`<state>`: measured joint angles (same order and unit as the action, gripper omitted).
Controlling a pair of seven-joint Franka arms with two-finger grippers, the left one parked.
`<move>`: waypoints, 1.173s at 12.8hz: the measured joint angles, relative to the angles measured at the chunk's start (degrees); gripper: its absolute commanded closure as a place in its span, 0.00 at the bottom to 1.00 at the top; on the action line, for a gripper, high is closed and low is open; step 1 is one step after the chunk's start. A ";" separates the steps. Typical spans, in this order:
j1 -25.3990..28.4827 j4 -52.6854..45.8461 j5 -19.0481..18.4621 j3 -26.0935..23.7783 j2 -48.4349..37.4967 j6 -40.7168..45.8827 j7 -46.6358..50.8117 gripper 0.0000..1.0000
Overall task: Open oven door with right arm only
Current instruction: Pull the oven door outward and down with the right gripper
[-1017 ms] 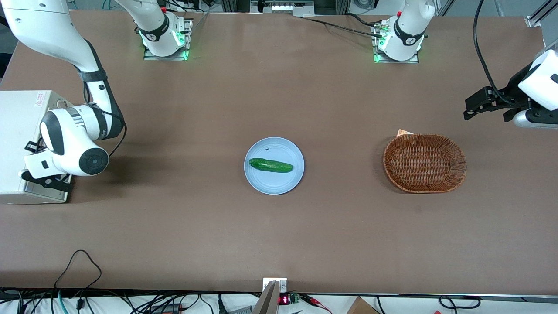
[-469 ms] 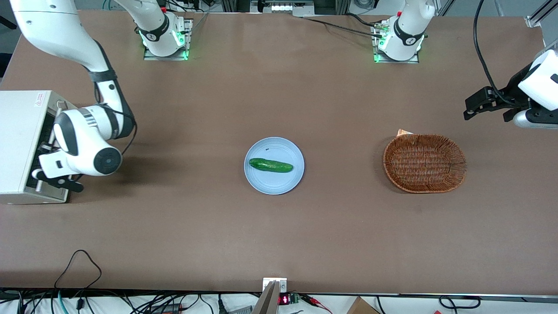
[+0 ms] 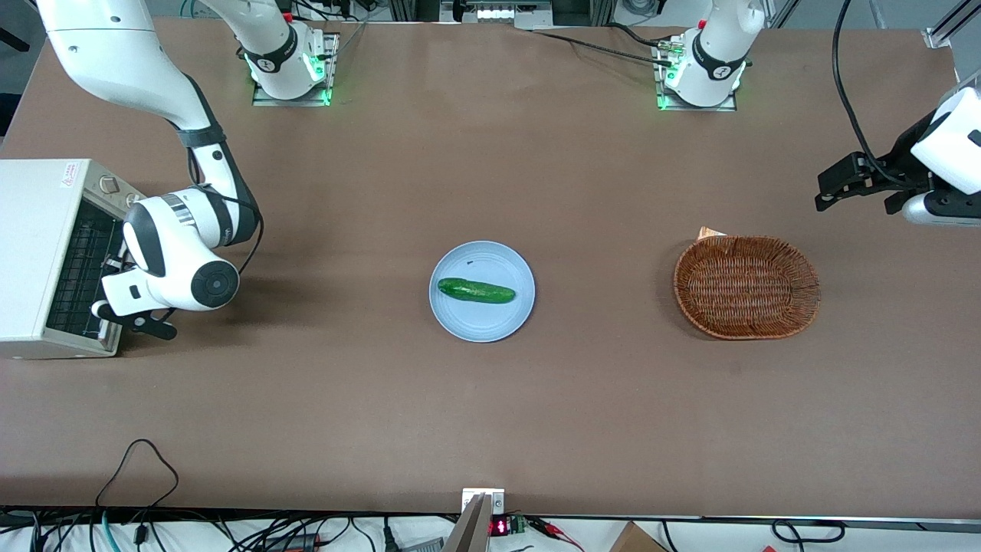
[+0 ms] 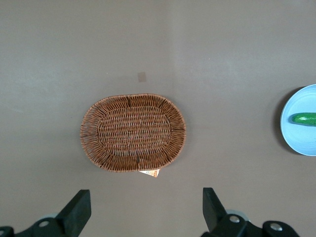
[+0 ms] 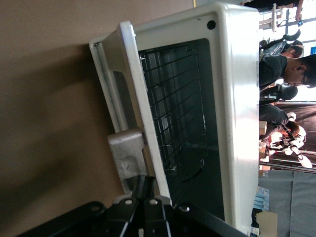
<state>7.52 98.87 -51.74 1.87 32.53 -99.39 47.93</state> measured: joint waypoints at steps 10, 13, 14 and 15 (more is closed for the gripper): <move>1.71 -0.52 2.45 -0.92 4.34 -3.27 0.74 0.99; 1.91 -0.70 2.56 -1.13 5.83 -4.39 0.78 0.99; 1.98 -0.77 2.65 -1.15 6.39 -4.86 0.80 0.99; 1.99 -0.89 2.95 -1.14 7.00 -5.49 0.83 0.99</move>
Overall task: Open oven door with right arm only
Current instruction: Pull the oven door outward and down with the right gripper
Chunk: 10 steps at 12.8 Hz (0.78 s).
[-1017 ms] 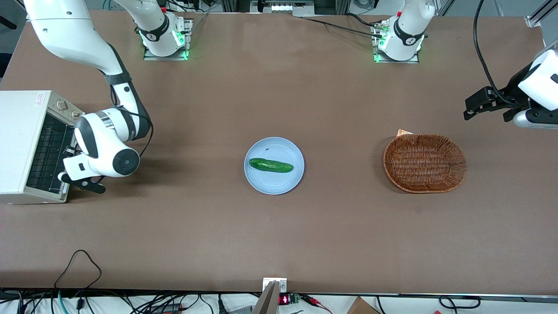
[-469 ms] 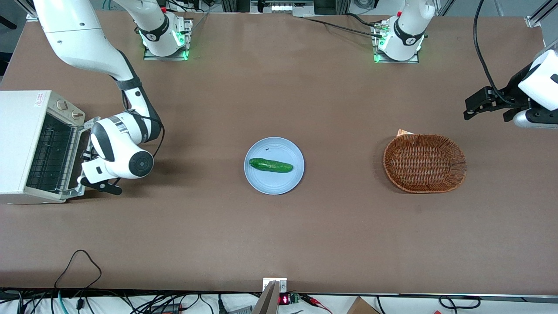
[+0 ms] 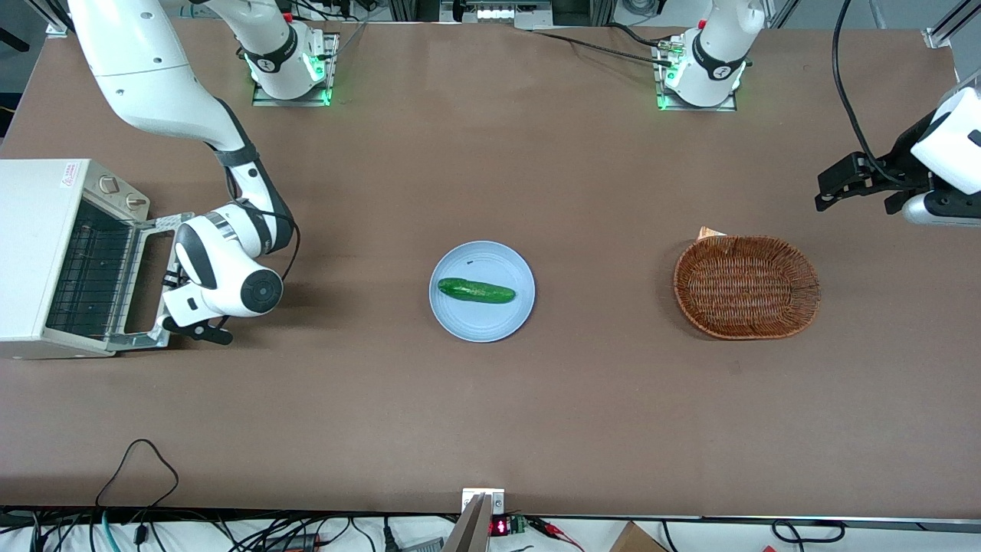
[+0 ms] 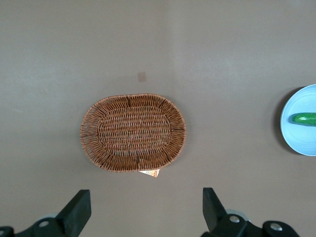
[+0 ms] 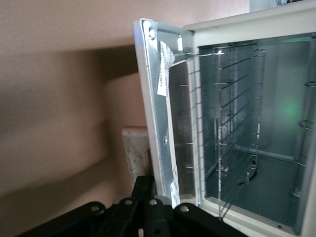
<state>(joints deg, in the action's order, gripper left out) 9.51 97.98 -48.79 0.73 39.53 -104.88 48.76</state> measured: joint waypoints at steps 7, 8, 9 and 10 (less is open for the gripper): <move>-0.02 -0.72 0.32 0.21 3.62 -3.05 1.15 0.99; 0.00 -0.73 0.33 0.24 3.91 -3.25 1.17 0.99; 0.04 -0.73 0.49 0.27 4.21 -3.24 1.19 0.99; 0.06 -0.72 1.09 0.39 4.52 -3.23 1.20 0.99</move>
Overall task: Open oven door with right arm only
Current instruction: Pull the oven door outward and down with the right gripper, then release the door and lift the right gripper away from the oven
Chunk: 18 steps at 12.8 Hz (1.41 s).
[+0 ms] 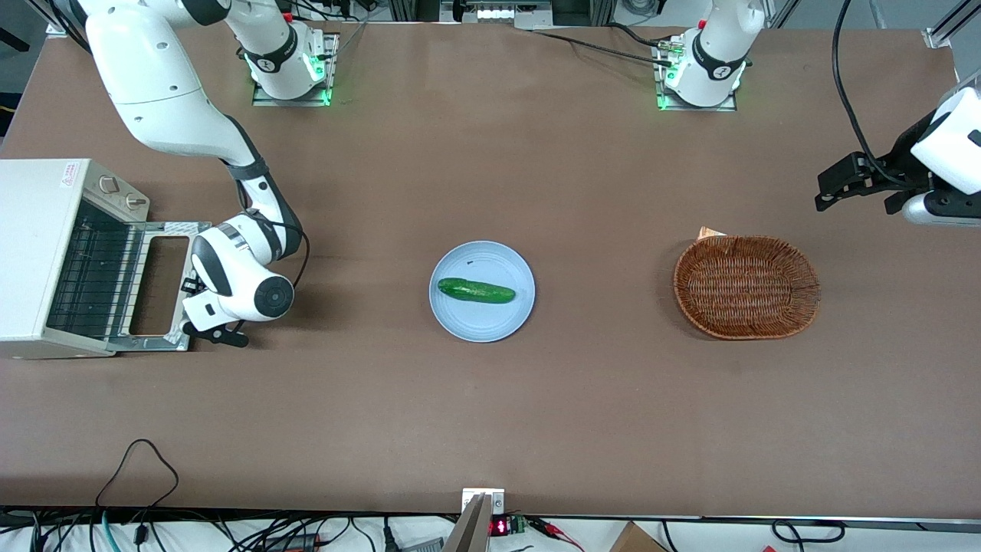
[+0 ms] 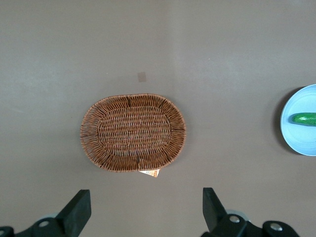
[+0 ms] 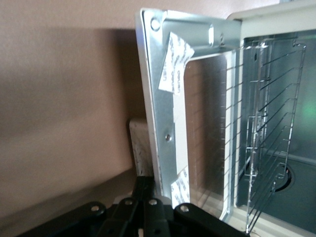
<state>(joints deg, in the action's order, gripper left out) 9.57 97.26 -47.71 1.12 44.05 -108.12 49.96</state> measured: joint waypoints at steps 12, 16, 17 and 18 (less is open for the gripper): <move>1.12 -5.95 20.00 0.65 -2.08 1.27 -7.70 0.27; 0.91 -8.15 31.32 1.71 -7.90 6.97 -19.76 0.01; 0.58 -9.17 34.45 1.90 -9.24 9.04 -22.14 0.01; -0.10 -10.35 37.29 2.02 -10.49 11.15 -24.87 0.01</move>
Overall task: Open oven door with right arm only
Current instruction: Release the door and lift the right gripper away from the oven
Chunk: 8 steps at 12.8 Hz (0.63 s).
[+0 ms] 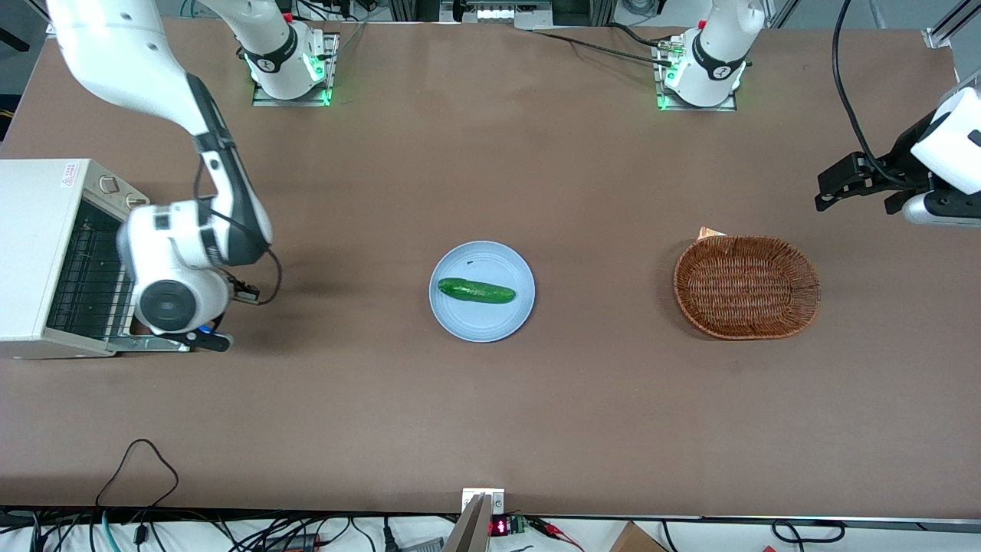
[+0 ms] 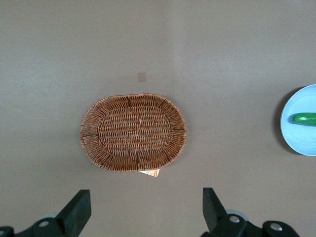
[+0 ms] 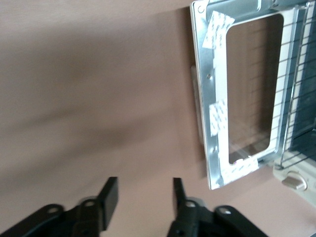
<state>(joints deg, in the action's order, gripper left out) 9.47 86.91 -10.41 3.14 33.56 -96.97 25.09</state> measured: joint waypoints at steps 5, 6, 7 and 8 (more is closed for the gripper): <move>-5.06 -2.38 8.41 0.19 -8.50 8.35 -9.75 0.01; -5.82 -2.45 9.55 0.25 -10.56 9.68 -10.97 0.01; -6.42 -2.56 10.47 0.28 -12.77 10.52 -12.10 0.01; -6.69 -2.61 10.86 0.27 -15.11 11.40 -13.44 0.01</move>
<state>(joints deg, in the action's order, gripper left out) 2.78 84.30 0.44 3.42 18.45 -85.57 11.65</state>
